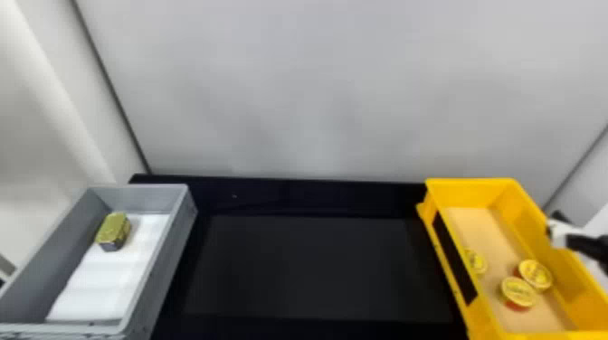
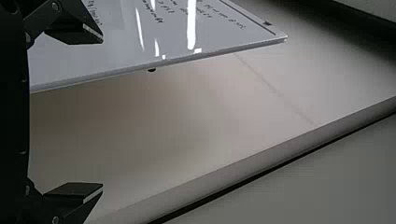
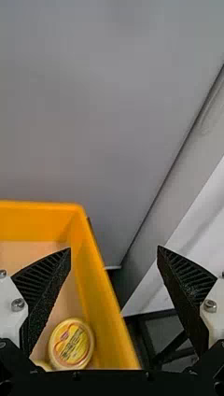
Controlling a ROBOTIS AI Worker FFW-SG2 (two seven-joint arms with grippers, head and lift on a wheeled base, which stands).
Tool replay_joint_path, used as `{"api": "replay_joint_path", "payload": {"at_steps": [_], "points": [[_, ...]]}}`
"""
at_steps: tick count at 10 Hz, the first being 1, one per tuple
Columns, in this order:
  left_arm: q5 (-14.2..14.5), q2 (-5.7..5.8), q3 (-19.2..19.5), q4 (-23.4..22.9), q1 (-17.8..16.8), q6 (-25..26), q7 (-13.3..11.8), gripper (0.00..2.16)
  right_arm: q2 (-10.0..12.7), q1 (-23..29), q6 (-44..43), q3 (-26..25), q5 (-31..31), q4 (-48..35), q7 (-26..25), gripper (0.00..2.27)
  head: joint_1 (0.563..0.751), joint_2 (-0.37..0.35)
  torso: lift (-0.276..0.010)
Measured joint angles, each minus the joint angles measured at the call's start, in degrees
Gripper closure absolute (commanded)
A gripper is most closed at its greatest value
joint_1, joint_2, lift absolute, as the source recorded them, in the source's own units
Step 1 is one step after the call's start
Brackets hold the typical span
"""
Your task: Pick up the round yellow can and place it in the yellow rectangular box
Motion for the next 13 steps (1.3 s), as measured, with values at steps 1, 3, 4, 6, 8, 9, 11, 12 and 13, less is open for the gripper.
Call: {"api": "replay_joint_path", "payload": {"at_steps": [1, 3, 4, 6, 8, 9, 11, 12, 13], "points": [[0.0, 0.0, 0.0, 0.0, 0.0, 0.0, 0.0, 0.16, -0.1, -0.1, 0.0, -2.0, 0.9, -2.7, 0.5, 0.11, 0.686, 0.014, -0.055], [0.0, 0.0, 0.1, 0.0, 0.0, 0.0, 0.0, 0.16, -0.5, -0.6, -2.2, -4.9, 2.7, -7.6, 1.1, 0.1, 0.686, 0.014, -0.055], [0.0, 0.0, 0.1, 0.0, 0.0, 0.0, 0.0, 0.16, -0.7, -1.0, -4.4, -5.6, 3.8, -9.5, 1.1, 0.09, 0.686, 0.014, -0.055], [0.0, 0.0, 0.2, 0.0, 0.0, -0.1, 0.0, 0.16, -0.9, -2.4, -9.2, -6.4, 6.5, -12.4, 1.2, 0.05, 0.686, 0.014, -0.055], [0.0, 0.0, 0.5, -0.1, -0.1, -0.2, 0.0, 0.16, -1.2, -4.3, -13.9, -8.5, 8.2, -14.4, 3.3, 0.04, 0.686, 0.014, -0.055], [0.1, 0.0, 0.6, -0.1, -0.1, -0.2, 0.1, 0.16, -1.4, -4.9, -16.2, -9.3, 8.6, -15.2, 3.6, 0.04, 0.686, 0.014, -0.055], [0.1, 0.0, 0.8, -0.1, -0.2, -0.2, 0.1, 0.16, -1.6, -5.6, -19.3, -10.1, 9.2, -16.9, 3.0, 0.09, 0.686, 0.014, -0.055], [0.1, 0.0, 0.9, -0.1, -0.2, -0.3, 0.1, 0.16, -1.6, -6.0, -20.3, -10.5, 9.0, -17.6, 2.8, 0.12, 0.686, 0.014, -0.055], [0.1, 0.0, 0.9, -0.1, -0.2, -0.4, 0.1, 0.16, -1.6, -6.3, -21.0, -10.9, 8.5, -18.3, 2.5, 0.12, 0.686, 0.014, -0.055]]}}
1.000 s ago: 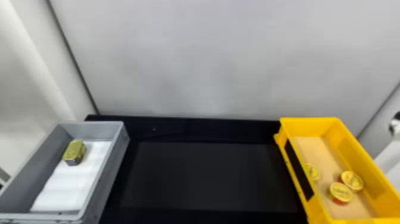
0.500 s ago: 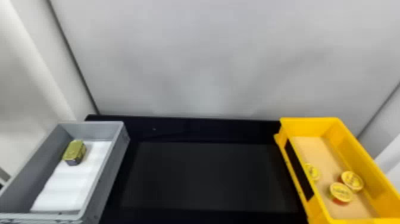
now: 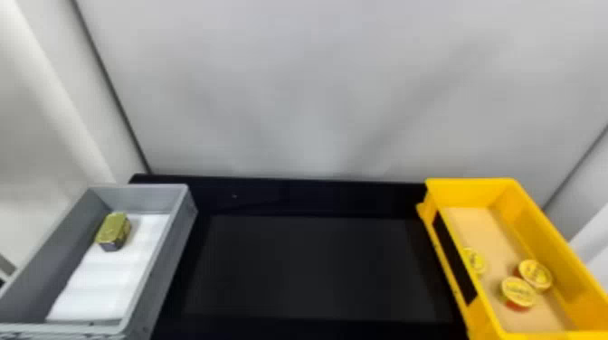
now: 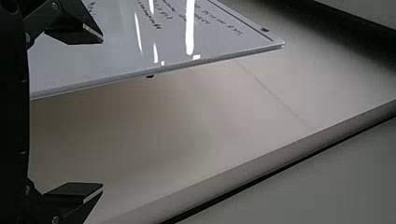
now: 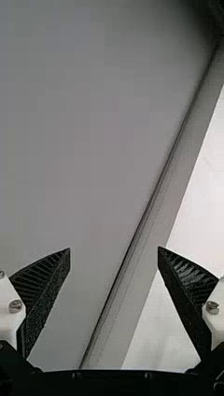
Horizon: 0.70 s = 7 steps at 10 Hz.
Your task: Pick up the round yellow can and place it in the yellow rectangular box
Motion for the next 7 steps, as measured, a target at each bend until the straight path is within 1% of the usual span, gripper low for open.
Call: {"api": "replay_joint_path", "payload": {"at_steps": [4, 7], "points": [[0.0, 0.0, 0.2, -0.2, 0.0, -0.1, 0.1, 0.16, -0.1, -1.2, -1.2, -1.8, -0.9, -4.0, -0.7, 0.12, 0.686, 0.014, -0.055], [0.1, 0.0, 0.3, -0.3, 0.2, -0.2, 0.3, 0.16, -0.1, -1.4, -0.1, -3.5, -1.2, -7.1, -0.7, 0.12, 0.686, 0.014, -0.055]]}}
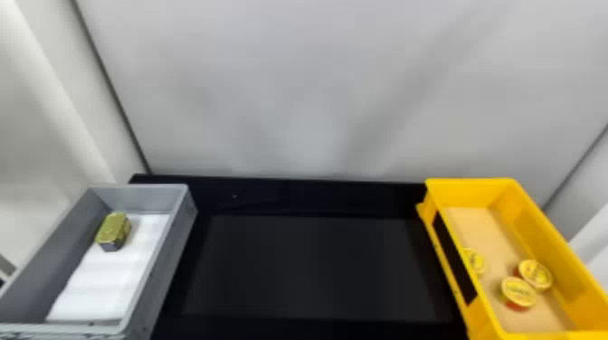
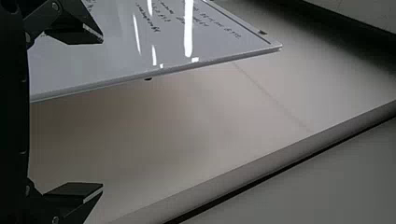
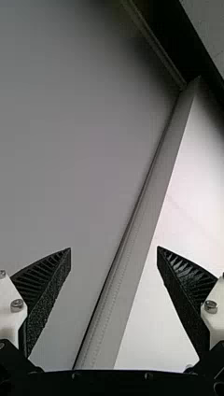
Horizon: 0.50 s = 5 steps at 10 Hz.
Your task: Pick up the round yellow can and place it in the yellow rectangular box
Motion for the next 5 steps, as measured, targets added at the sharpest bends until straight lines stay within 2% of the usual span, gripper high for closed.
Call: {"api": "replay_joint_path", "payload": {"at_steps": [3, 5], "points": [[0.1, 0.0, 0.4, -0.2, 0.2, 0.1, 0.0, 0.16, 0.0, -0.3, 1.6, 0.0, -1.0, -0.9, -0.5, 0.13, 0.686, 0.014, -0.055], [0.4, 0.0, 1.6, -0.9, 0.7, 0.1, 0.0, 0.16, 0.3, -1.4, 5.1, 4.0, 0.4, -0.9, -4.2, 0.15, 0.684, 0.014, -0.055]]}}
